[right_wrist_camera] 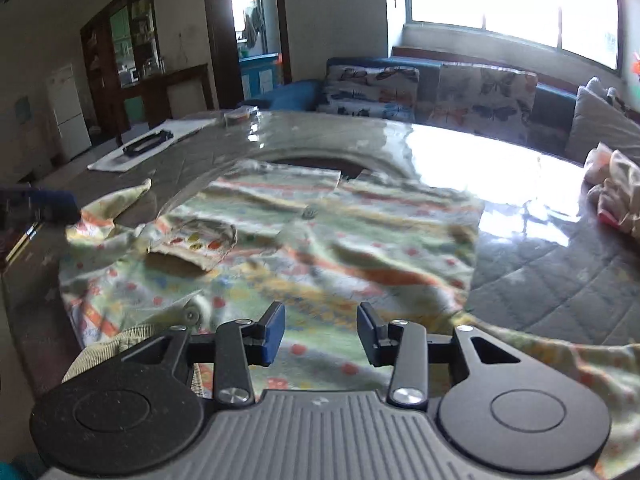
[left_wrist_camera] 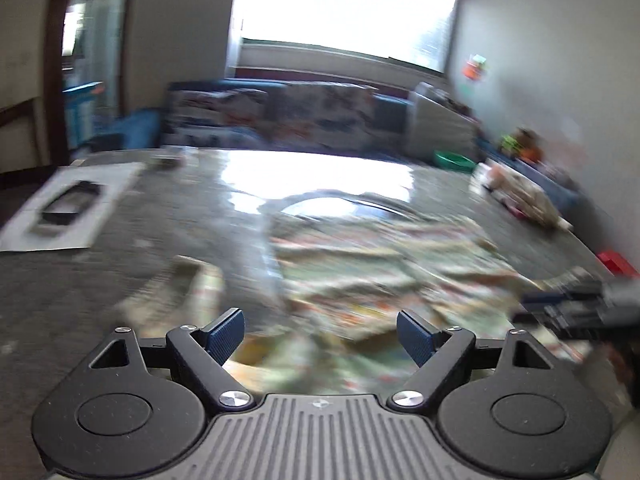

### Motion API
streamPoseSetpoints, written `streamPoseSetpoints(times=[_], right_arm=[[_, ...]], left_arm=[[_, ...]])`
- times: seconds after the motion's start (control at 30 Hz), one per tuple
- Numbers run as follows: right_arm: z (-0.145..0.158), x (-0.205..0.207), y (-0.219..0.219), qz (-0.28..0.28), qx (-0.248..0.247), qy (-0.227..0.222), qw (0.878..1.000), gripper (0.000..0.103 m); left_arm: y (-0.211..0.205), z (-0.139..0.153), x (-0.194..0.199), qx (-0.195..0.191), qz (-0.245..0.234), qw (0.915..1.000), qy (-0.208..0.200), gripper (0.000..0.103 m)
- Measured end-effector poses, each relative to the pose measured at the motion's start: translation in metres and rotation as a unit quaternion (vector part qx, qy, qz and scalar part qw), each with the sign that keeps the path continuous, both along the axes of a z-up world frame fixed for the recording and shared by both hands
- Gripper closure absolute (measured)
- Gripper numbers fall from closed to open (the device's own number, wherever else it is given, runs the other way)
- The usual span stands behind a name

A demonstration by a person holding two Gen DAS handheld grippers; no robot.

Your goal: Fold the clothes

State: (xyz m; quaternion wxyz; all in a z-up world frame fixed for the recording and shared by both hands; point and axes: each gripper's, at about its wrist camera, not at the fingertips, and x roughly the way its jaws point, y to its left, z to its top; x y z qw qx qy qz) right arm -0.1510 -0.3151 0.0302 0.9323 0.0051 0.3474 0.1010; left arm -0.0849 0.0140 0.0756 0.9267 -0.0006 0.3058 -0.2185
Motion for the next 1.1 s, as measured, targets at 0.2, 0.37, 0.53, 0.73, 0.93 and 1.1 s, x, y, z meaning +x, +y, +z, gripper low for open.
streamPoseSetpoints(times=[0.2,0.37,0.53,0.73,0.93,1.1], right_arm=[[-0.014,-0.006,0.006,-0.016,0.008,0.024,1.0,0.06],[-0.017,-0.004,0.013,-0.02,0.001,0.027,0.999,0.057],[-0.018,-0.002,0.017,-0.019,-0.004,0.028,0.999,0.054],[-0.019,-0.001,0.02,-0.019,-0.008,0.028,0.999,0.052],[-0.019,-0.002,0.021,-0.022,-0.013,0.029,0.999,0.051],[-0.02,-0.004,0.019,-0.025,-0.014,0.027,0.999,0.051]], left_arm=[[0.053,-0.013,0.047,0.035,0.119,0.9922,0.005,0.033],[0.061,-0.036,0.077,0.043,0.147,0.9878,0.031,0.033],[0.06,-0.054,0.088,0.038,0.153,0.9862,0.052,0.051],[0.054,-0.059,0.084,0.051,0.152,0.9862,0.039,0.087],[0.075,-0.051,0.071,0.06,0.208,0.9758,0.03,0.092],[0.103,-0.045,0.046,0.086,0.257,0.9625,0.018,0.093]])
